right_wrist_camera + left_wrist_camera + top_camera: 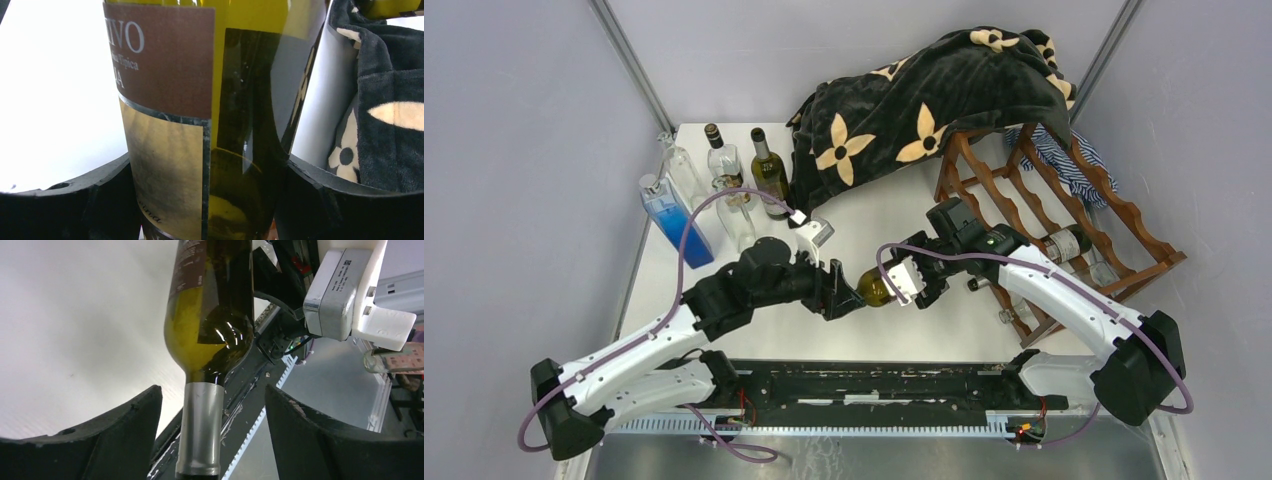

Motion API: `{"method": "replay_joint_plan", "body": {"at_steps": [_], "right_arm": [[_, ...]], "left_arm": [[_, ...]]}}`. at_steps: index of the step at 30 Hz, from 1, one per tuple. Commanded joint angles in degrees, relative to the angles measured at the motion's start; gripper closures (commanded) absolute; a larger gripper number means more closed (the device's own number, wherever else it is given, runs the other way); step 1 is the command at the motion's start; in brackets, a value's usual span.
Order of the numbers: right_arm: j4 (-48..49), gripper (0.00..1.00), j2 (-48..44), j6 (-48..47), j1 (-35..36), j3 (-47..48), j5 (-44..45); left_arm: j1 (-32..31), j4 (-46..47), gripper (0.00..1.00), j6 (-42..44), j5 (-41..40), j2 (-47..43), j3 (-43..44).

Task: Put the wine bottle on the wine rack
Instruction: Pick up the wine bottle from the center of the board.

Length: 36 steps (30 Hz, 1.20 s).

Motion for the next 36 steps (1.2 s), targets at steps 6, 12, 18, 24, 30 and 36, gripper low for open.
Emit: {"method": "replay_joint_plan", "body": {"at_steps": [6, 12, 18, 24, 30, 36], "right_arm": [[3.3, 1.0, -2.57, -1.22, 0.59, 4.24, 0.62], [3.31, 1.0, -2.6, -0.98, 0.63, 4.33, 0.68], [3.13, 1.0, -2.94, -1.06, 0.78, 3.81, 0.39], [3.18, 1.0, -3.17, -1.23, 1.1, 3.37, 0.37], [2.74, 1.0, -3.15, -1.4, 1.39, 2.98, 0.22], [0.89, 0.48, -2.12, 1.3, 1.69, 3.57, -1.12]], "left_arm": [[0.5, 3.52, 0.28, 1.35, 9.64, 5.01, -0.91], [0.5, 5.27, 0.3, 1.71, 9.17, 6.95, -1.48], [0.5, 5.74, 0.35, 2.48, 9.56, 8.27, -1.82], [0.72, 5.76, 0.54, 3.2, 10.03, 9.14, -1.57], [0.94, 6.02, 0.97, 4.82, 12.63, 10.14, -1.34], [0.94, 10.98, 0.98, 3.74, 13.8, 9.68, -3.93]]}}
